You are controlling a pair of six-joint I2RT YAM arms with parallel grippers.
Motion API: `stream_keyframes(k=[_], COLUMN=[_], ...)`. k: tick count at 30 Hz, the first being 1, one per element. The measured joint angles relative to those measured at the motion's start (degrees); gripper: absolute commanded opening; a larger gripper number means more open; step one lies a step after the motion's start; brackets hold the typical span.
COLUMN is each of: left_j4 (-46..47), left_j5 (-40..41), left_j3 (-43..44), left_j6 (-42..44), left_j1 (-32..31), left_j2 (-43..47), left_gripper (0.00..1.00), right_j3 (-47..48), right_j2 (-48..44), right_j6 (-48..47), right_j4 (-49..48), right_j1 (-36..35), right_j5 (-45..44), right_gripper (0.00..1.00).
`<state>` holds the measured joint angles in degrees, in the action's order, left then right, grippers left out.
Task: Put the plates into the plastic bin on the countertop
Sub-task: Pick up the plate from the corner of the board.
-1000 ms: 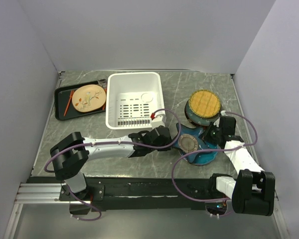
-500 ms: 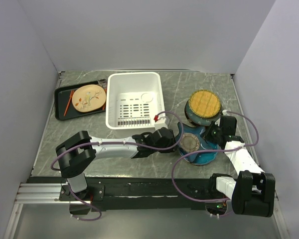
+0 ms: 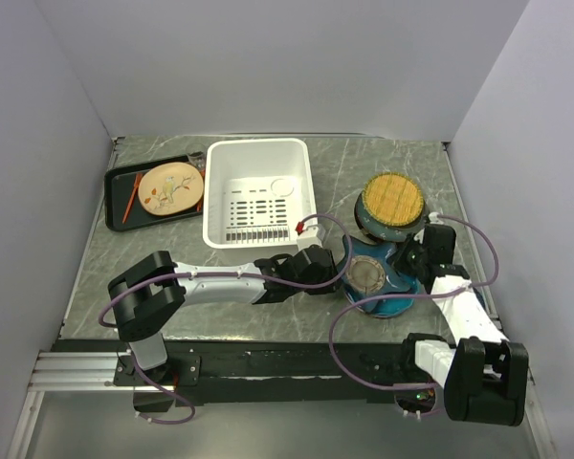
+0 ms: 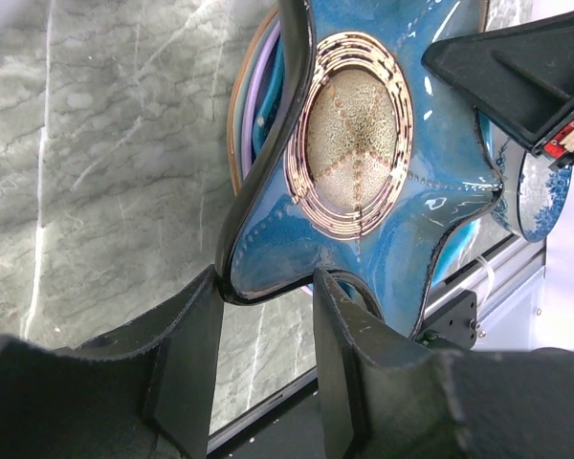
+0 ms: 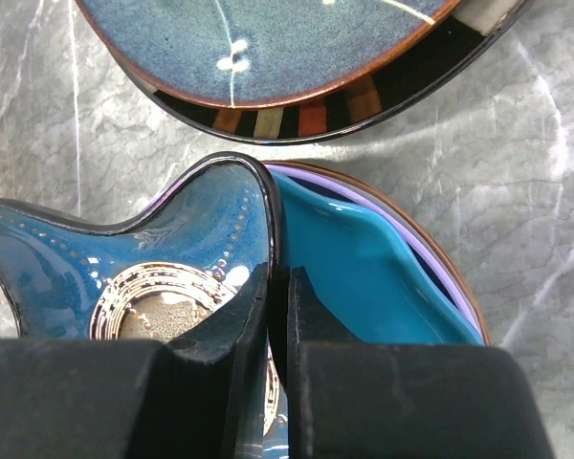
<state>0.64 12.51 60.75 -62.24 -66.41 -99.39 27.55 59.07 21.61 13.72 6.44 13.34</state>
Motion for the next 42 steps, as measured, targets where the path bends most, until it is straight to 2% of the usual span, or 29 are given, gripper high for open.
stream_keyframes(k=[3,13,20,25,34,42], left_j4=[0.0,1.18,2.25,4.83,8.22,9.66], left_j5=[-0.52,-1.11,-0.87,-0.85,0.02,1.84], left_j3=[-0.04,-0.33,-0.72,-2.73,-4.92,-4.9], left_j6=[-0.15,0.04,0.48,0.74,1.11,1.55], left_j1=[0.0,-0.07,-0.2,-0.85,-1.33,-1.33], left_j2=[-0.02,-0.02,0.15,2.49,8.04,8.57], left_gripper=[0.45,0.5,0.58,0.59,0.57,0.42], right_j3=[-0.83,-2.82,-2.84,-2.84,-2.82,-2.82], right_j2=[-2.23,-16.26,-20.09,-23.52,-30.99,-35.06], right_j6=[0.09,0.79,2.78,5.09,10.54,13.81], right_j4=[0.11,4.42,6.71,7.41,7.41,6.93], right_j1=[0.0,0.09,0.09,0.09,0.09,0.09], right_j5=[-0.42,-2.4,-2.23,-0.55,2.51,3.21], right_gripper=[0.0,0.0,0.0,0.0,0.0,0.0])
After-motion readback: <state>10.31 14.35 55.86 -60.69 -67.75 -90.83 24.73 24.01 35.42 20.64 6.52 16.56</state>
